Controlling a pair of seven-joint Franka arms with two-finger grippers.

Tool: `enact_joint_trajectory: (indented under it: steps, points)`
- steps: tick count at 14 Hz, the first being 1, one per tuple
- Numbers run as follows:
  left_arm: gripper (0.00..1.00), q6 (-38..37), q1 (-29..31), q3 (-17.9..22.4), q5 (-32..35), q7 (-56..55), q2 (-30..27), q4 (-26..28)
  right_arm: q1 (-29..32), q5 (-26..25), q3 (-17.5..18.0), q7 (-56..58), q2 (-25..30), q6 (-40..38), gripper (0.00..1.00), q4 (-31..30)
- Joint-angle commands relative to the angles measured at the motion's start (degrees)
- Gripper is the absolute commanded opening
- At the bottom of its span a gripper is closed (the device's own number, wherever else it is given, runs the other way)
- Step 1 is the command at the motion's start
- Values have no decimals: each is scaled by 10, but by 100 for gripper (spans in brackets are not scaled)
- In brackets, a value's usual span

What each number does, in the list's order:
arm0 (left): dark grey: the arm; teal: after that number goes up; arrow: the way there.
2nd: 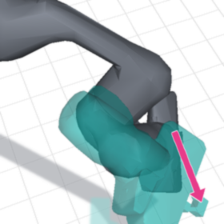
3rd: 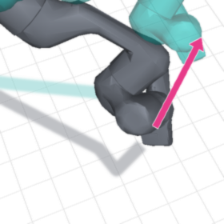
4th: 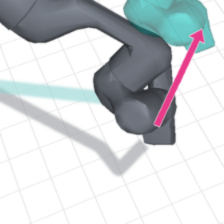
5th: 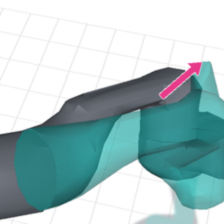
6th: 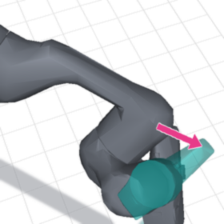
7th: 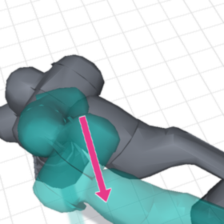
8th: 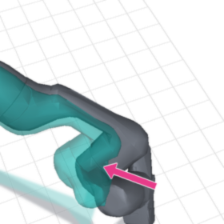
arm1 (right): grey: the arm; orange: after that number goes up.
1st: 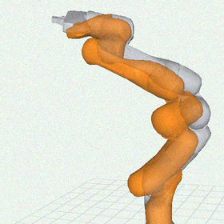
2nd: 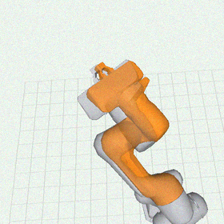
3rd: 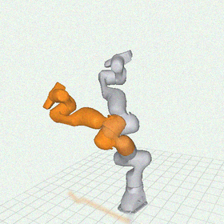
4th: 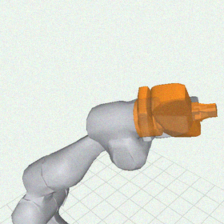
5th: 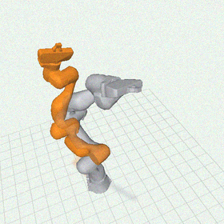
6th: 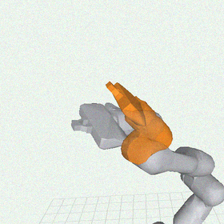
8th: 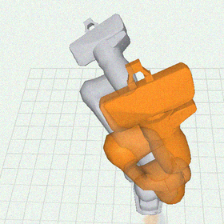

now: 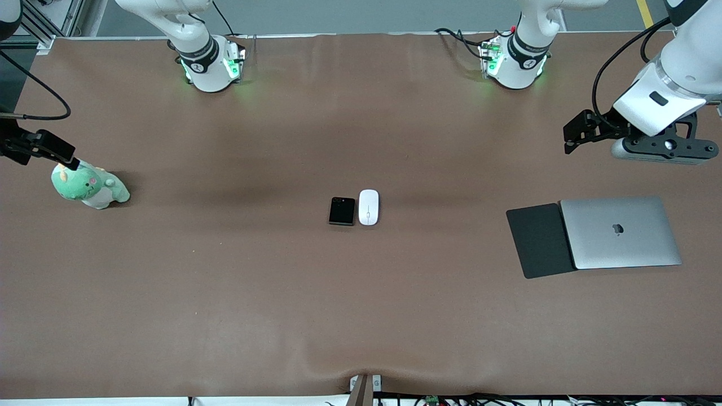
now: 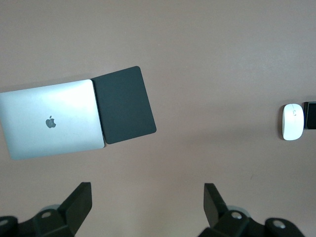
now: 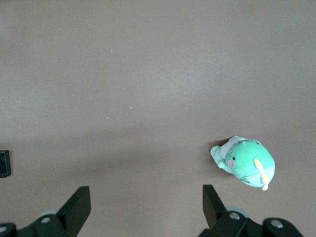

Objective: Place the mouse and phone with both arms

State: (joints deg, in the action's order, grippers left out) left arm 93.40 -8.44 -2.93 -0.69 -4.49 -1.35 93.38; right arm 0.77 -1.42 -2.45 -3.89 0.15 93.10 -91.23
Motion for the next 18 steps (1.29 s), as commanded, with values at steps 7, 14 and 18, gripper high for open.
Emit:
enact_joint_trajectory:
  steps: [7,14,18]
  points:
    - [100,21,-33,-33,7,-86,28,0,12,-5,10,6,16,1,100,-16]
    - [100,95,-34,-125,11,-182,98,8,12,-5,10,5,16,-1,100,-16]
    - [100,143,-62,-140,12,-226,150,0,12,-5,10,6,16,-7,100,-14]
